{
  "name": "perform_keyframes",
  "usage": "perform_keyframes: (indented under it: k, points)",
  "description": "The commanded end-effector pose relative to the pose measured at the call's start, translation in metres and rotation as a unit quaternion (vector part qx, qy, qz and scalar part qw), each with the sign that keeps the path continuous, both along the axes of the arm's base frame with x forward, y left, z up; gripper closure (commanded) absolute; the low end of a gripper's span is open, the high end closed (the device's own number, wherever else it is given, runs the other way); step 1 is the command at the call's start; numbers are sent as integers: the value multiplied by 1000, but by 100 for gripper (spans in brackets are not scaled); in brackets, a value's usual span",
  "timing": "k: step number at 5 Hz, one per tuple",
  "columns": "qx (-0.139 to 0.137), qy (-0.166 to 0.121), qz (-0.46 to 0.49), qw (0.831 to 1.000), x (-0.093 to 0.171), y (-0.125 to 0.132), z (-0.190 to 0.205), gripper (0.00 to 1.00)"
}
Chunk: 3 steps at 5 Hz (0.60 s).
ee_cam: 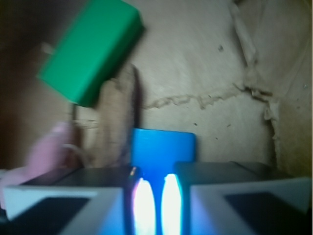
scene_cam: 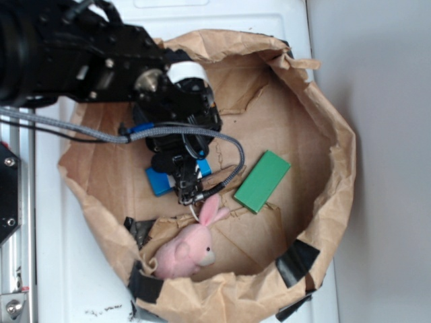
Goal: Grab the blue block.
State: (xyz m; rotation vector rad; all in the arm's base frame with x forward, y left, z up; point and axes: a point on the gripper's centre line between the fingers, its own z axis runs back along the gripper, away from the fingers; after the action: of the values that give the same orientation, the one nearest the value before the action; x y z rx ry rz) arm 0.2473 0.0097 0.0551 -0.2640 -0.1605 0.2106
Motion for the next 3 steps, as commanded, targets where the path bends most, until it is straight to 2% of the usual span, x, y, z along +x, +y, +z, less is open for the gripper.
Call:
perform_keyframes:
  k: [1,2,3]
  points:
    - [-20,-5,-3,1000,5,20,52,100]
    - [-14,-1,-13,1000,1,23,51,0]
    - [0,0,-23,1000,1,24,35,0]
